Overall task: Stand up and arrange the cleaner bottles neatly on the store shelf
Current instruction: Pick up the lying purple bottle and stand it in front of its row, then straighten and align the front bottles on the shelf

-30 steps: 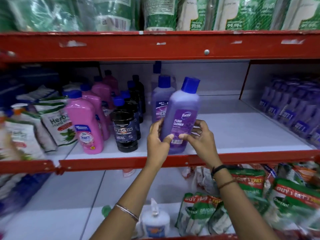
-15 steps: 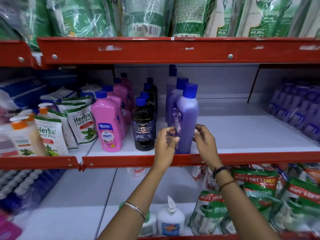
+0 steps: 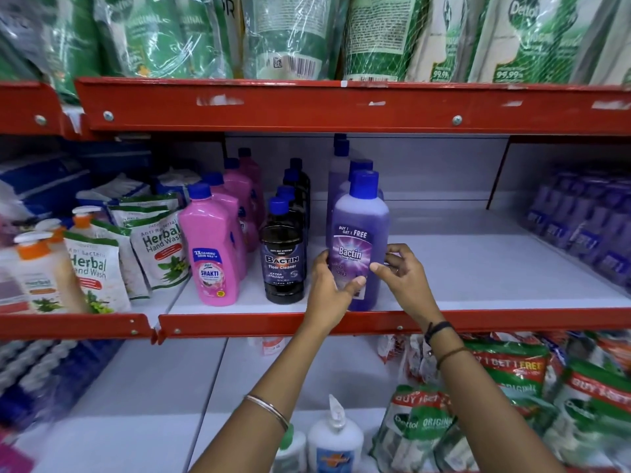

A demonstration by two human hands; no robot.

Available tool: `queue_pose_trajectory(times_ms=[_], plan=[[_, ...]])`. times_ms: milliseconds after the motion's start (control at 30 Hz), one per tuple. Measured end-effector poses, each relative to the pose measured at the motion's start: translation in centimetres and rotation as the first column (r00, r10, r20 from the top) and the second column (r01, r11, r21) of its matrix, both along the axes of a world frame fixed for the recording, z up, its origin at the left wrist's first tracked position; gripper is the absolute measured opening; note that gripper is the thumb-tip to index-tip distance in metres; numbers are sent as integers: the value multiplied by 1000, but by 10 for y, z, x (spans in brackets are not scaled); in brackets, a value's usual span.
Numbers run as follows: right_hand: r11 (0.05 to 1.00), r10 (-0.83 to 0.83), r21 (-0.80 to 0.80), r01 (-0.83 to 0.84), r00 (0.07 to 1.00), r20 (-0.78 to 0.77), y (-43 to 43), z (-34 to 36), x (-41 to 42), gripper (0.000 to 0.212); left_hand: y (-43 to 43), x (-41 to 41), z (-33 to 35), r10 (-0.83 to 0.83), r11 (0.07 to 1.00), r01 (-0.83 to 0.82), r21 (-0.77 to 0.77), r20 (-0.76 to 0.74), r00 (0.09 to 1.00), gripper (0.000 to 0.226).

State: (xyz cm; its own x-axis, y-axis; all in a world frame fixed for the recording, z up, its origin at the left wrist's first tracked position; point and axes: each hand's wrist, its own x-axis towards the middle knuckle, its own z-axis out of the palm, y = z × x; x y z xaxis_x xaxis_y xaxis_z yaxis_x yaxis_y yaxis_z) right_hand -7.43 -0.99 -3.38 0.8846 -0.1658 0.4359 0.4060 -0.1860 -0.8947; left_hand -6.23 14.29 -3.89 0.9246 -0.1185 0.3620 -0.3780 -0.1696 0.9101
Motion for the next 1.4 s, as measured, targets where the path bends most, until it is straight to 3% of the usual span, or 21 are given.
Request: queue_pose_trajectory(times_ms=[133, 300, 433, 567, 667, 867, 967, 1100, 1233, 1300, 1400], plan=[[999, 30, 16, -30, 999, -10, -1, -2, 0, 27, 3, -3, -6, 72, 994, -78, 82, 74, 995, 68], [998, 37, 47, -36, 999, -24, -5, -4, -6, 30, 3, -11, -1, 30, 993, -36, 115, 59, 998, 64], [996, 43, 77, -40, 998, -45, -1, -2, -15, 40, 5, -16, 8, -65, 997, 65, 44, 2, 998, 87], [996, 53, 75, -49, 997, -55, 4, 0, -19, 51, 12, -25, 15, -125, 987, 128, 101, -39, 991, 99], [994, 70, 89, -65, 996, -55, 4, 3, -25, 61, 16, -32, 15, -140, 983, 143, 117, -37, 990, 95], [995, 70, 72, -67, 997, -43, 2, 1, -44, 50, 19, -50, 14, -135, 971, 139, 195, -30, 990, 90], [996, 63, 67, -60, 997, -49, 3, -1, -48, 54, 18, -56, 15, -126, 971, 129, 200, -29, 992, 84], [994, 55, 94, -50, 997, -46, 7, -6, -50, 60, 16, -58, 10, -110, 986, 114, 125, -44, 993, 71], [964, -240, 154, 216, 958, 157, 26, -16, -65, 49, 29, -63, -4, 94, 989, -82, -124, 94, 991, 50], [949, -312, 151, 276, 890, 333, 43, -19, -71, 44, 44, -62, -3, 247, 947, -209, -242, 140, 959, 59], [992, -121, 27, 119, 918, 379, 82, -14, -65, 49, 75, -45, 6, 285, 931, -256, -261, 80, 955, 85]])
